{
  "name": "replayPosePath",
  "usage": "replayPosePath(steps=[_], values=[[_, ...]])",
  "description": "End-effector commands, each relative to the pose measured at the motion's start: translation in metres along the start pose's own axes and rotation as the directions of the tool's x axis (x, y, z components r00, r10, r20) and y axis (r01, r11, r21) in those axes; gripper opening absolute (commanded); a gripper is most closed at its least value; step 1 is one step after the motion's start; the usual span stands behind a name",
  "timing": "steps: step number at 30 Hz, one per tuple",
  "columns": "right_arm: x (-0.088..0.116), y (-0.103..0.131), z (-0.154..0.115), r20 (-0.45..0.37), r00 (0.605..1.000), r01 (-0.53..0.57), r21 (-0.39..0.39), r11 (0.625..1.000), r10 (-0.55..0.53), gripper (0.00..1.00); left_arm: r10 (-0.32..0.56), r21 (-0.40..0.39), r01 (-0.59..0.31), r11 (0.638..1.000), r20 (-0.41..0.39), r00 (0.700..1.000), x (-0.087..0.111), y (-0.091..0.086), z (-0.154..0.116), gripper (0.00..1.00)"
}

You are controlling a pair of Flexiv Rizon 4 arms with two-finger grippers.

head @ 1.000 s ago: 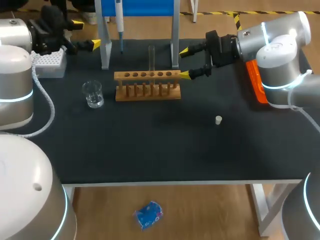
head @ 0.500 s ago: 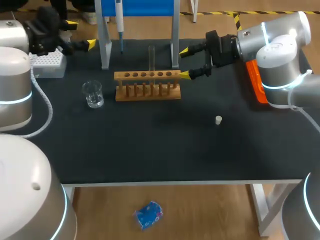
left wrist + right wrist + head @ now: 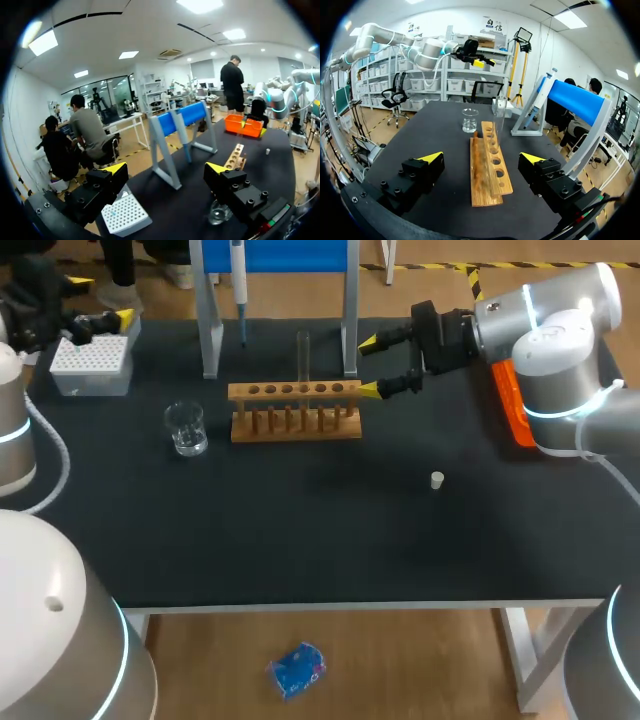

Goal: Invert the test tube, pick up the pipette, mount the tip to pipette, aspirate from beaker and dispense into the tube, eject the tip, return the pipette, and cap with the stopper.

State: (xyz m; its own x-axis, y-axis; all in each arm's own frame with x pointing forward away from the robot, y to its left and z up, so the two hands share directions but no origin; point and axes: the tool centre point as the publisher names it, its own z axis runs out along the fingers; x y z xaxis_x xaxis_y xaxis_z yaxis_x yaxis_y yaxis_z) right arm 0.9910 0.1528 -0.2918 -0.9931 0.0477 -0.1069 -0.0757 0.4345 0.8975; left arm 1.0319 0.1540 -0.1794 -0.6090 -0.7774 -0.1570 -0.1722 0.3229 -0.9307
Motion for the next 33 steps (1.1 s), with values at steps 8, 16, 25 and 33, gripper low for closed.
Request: replayPosePath(steps=[8, 16, 25, 33], values=[[0.000, 0.000, 0.000, -0.001, 1.000, 0.001, -0.001, 1.000, -0.001, 1.00, -0.078, -0.011, 0.080, 0.997, 0.131, 0.988, -0.043, 0.023, 0.020, 1.00], [0.000, 0.000, 0.000, -0.001, 1.000, 0.001, -0.001, 1.000, -0.001, 1.00, -0.078, -0.011, 0.080, 0.997, 0.131, 0.988, -0.043, 0.023, 0.020, 1.00], [0.000, 0.000, 0.000, -0.001, 1.000, 0.001, -0.001, 1.000, -0.001, 1.00, -0.078, -0.011, 0.080, 0.997, 0.131, 0.988, -0.043, 0.023, 0.020, 1.00], [0.000, 0.000, 0.000, -0.001, 1.000, 0.001, -0.001, 1.000, -0.001, 1.00, -0.078, -0.011, 0.080, 0.997, 0.131, 0.988, -0.043, 0.023, 0.020, 1.00]])
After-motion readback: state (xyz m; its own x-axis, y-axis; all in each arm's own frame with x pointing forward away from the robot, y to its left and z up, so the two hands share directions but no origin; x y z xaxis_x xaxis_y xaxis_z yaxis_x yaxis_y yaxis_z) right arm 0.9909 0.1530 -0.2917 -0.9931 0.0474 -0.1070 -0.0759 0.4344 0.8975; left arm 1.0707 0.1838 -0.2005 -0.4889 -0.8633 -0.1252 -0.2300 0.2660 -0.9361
